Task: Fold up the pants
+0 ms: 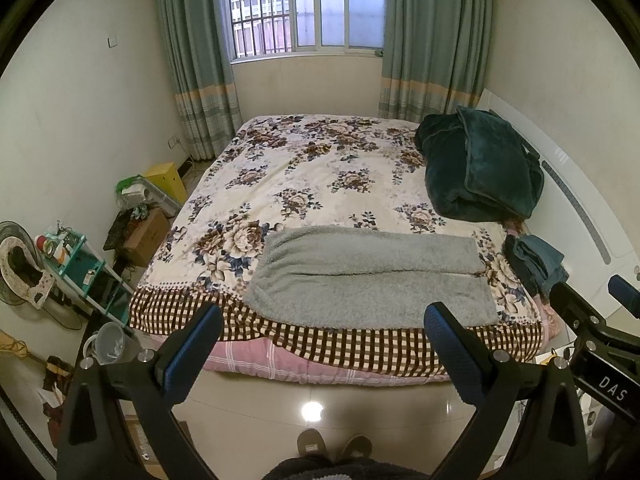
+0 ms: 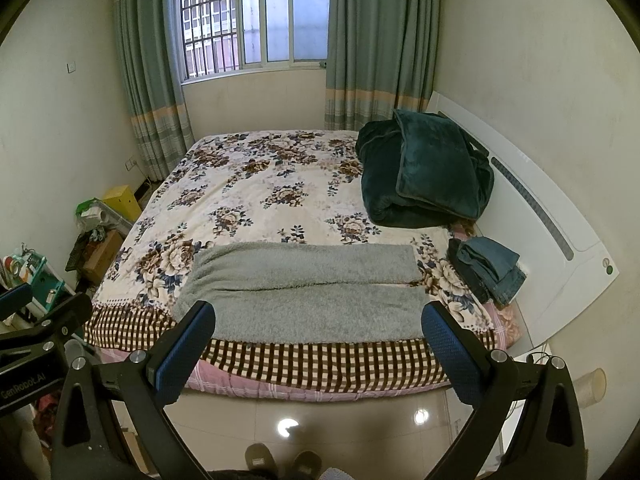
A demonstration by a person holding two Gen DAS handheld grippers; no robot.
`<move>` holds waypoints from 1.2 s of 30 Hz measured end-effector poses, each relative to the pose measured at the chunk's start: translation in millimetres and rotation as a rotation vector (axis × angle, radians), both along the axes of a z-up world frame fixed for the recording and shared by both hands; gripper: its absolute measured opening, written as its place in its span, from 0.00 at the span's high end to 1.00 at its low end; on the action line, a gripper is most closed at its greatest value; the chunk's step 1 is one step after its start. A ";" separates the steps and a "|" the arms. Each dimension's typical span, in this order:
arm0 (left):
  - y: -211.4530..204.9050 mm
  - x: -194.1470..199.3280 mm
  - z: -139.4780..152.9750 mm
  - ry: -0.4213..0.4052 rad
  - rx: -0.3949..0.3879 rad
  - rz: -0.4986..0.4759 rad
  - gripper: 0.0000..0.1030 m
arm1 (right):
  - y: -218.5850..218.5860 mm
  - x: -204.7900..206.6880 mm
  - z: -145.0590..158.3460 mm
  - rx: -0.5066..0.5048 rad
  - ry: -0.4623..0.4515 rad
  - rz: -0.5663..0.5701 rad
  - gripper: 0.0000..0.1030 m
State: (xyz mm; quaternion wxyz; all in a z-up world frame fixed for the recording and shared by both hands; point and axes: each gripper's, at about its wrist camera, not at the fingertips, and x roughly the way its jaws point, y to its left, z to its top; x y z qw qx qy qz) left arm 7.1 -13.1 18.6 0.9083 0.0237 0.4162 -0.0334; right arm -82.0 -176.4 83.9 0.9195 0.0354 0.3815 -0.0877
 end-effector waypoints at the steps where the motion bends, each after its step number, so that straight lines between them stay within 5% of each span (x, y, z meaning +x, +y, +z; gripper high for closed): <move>1: 0.4 -1.6 -1.9 -0.001 0.004 0.000 0.00 | 0.8 -0.2 -0.6 -0.001 0.000 0.000 0.00; 21: -8.0 24.2 -3.4 -0.012 0.014 0.052 0.00 | -7.8 13.3 3.2 0.016 0.009 -0.009 0.00; 36: -48.7 138.2 -74.4 0.033 0.080 0.149 0.00 | -86.6 127.8 -87.7 0.016 0.088 -0.099 0.00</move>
